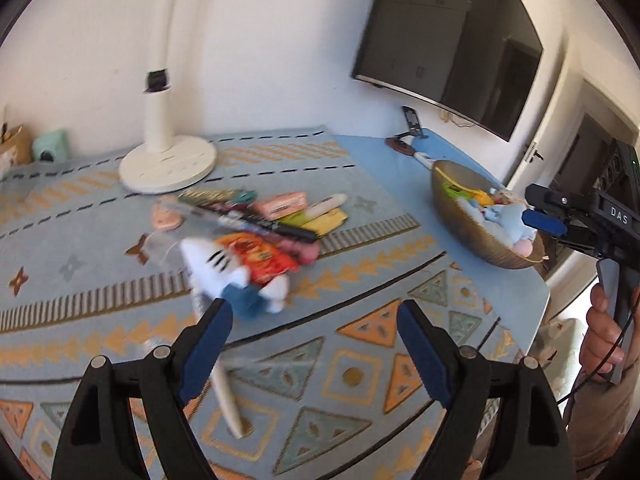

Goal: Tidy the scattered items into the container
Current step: 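Return both grippers to the rug over the pens and plush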

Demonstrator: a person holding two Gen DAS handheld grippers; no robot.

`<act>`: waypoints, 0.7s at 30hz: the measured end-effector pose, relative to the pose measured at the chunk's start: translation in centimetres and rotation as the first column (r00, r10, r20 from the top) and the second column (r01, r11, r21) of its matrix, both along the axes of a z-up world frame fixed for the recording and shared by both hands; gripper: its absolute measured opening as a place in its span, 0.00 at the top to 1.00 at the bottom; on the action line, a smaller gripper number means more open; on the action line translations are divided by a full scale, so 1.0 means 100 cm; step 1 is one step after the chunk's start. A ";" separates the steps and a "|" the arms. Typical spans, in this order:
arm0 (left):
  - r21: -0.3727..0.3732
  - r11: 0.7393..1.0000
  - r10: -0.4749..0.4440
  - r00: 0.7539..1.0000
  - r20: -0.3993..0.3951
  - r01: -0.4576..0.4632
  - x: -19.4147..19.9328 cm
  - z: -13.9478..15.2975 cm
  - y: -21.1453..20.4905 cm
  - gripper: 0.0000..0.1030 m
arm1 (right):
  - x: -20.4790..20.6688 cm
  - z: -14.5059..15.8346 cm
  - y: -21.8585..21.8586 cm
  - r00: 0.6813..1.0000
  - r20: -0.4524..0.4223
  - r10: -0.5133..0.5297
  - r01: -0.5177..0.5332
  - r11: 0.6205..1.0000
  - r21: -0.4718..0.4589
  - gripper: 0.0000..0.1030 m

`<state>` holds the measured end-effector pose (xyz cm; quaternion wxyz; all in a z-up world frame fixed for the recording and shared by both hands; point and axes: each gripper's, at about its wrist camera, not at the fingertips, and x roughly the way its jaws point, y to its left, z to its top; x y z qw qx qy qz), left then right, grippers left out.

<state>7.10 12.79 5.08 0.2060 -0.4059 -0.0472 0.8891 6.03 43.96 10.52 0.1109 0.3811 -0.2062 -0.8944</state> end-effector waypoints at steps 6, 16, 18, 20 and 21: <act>0.081 0.984 0.148 0.982 0.115 -0.158 0.021 -0.044 -0.082 0.19 | -0.016 -0.028 -0.100 0.964 0.097 0.246 -0.251 0.967 0.048 0.33; -0.006 0.994 0.108 0.989 0.103 -0.108 0.031 -0.067 -0.069 0.19 | -0.029 -0.077 -0.224 0.841 0.233 0.489 -0.541 0.781 0.313 0.71; -0.008 0.995 0.096 0.991 0.098 -0.096 0.031 -0.068 -0.065 0.18 | -0.035 -0.087 -0.232 0.820 0.259 0.511 -0.572 0.753 0.325 0.73; -0.019 0.996 0.091 0.992 0.090 -0.089 0.030 -0.067 -0.062 0.17 | -0.036 -0.095 -0.239 0.800 0.281 0.530 -0.600 0.722 0.345 0.73; -0.028 0.996 0.088 0.992 0.085 -0.086 0.030 -0.068 -0.060 0.17 | -0.036 -0.098 -0.243 0.791 0.286 0.541 -0.611 0.706 0.358 0.73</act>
